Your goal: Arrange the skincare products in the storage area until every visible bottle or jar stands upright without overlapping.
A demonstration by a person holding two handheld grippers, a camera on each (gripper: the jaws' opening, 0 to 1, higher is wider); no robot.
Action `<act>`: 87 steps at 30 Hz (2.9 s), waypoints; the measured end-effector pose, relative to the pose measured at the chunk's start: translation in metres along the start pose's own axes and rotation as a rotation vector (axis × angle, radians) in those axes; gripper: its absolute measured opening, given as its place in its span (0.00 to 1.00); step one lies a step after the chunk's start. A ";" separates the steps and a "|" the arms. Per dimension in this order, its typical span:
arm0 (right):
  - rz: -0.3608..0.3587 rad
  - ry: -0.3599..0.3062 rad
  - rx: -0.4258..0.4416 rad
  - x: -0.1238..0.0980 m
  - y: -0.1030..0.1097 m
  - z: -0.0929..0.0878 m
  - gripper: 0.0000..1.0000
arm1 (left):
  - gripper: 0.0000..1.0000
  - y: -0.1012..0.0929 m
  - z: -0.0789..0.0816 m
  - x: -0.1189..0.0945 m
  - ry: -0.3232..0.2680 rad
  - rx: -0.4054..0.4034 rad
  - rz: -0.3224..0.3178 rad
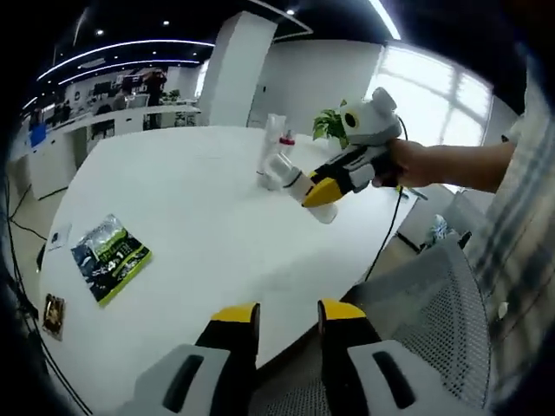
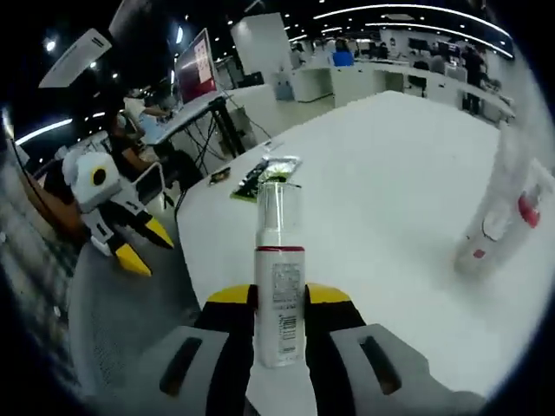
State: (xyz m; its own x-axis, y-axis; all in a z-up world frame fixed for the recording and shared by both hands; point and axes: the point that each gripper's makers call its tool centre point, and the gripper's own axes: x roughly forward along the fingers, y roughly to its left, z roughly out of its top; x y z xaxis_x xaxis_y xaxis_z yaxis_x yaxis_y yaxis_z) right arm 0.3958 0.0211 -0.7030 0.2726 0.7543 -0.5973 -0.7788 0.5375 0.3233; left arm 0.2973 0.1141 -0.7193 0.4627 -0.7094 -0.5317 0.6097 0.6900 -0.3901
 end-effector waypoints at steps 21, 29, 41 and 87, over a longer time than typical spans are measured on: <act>0.303 -0.394 0.366 -0.006 0.101 0.063 0.20 | 0.37 -0.040 0.077 -0.036 -0.402 -0.250 -0.296; 0.341 -0.403 0.344 -0.007 0.125 0.065 0.20 | 0.38 -0.055 0.068 -0.036 -0.361 -0.173 -0.351; 0.382 -0.397 0.297 -0.003 0.151 0.066 0.20 | 0.90 -0.053 0.071 -0.034 -0.388 -0.160 -0.317; 0.044 -0.252 0.061 0.020 0.145 0.045 0.20 | 0.22 -0.016 0.018 -0.004 -0.089 0.134 0.073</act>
State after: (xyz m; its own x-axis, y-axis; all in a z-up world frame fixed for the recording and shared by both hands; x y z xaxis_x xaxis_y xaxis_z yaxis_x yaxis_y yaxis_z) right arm 0.3138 0.1304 -0.6351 0.3774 0.8432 -0.3829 -0.7596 0.5184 0.3928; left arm 0.2974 0.1031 -0.6974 0.5604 -0.6725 -0.4834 0.6502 0.7188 -0.2462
